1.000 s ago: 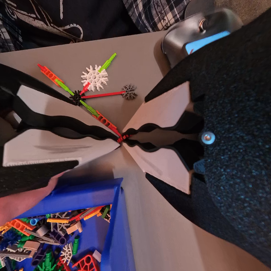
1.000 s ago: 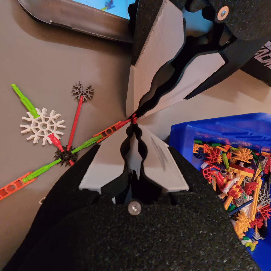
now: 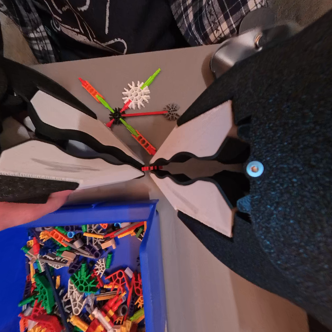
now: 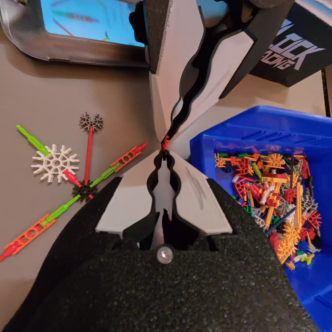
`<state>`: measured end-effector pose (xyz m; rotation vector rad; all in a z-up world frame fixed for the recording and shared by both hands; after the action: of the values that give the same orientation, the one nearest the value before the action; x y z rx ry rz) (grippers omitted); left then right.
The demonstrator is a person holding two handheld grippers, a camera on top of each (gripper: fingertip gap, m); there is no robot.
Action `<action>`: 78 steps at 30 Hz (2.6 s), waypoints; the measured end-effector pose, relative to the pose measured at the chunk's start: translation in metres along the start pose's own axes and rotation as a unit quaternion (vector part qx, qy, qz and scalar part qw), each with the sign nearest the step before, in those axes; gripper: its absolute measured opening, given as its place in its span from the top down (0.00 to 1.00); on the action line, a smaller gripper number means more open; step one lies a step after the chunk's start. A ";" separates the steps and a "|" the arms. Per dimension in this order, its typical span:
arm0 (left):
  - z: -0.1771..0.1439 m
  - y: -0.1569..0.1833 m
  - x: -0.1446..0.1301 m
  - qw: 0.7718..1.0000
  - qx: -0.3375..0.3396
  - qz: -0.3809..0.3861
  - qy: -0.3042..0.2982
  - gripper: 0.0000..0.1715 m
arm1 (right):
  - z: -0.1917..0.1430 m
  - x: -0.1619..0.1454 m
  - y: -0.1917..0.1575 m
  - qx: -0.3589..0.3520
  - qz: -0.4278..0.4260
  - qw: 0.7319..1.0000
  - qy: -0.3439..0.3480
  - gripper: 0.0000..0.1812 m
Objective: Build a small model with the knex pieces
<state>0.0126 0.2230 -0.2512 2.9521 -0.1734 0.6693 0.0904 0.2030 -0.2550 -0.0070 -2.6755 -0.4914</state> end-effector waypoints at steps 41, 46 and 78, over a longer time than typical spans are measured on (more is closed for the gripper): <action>-0.067 0.113 -0.051 0.973 0.200 -0.072 0.095 0.40 | -0.014 -0.038 -0.007 0.118 0.187 0.973 -0.066 0.93; -0.039 0.119 -0.062 0.972 0.189 -0.118 0.074 0.17 | -0.011 -0.036 -0.008 0.115 0.188 0.973 -0.066 0.93; -0.061 0.096 -0.071 0.954 0.238 -0.139 0.117 0.11 | -0.030 -0.036 -0.001 0.090 0.187 0.977 -0.044 0.92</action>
<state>-0.0900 0.1426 -0.2194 3.1927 0.4819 1.1430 0.1354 0.1940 -0.2441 -0.4786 -2.7038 -0.1306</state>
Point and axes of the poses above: each gripper's, where its closed fingertips meet, z out along the fingers, x out of its top, y = z × x across the jaws, the point moved 6 cm from there along -z, back along the fingers, and after that the axes turned 15 degrees about -y, right-handed, at the moved point
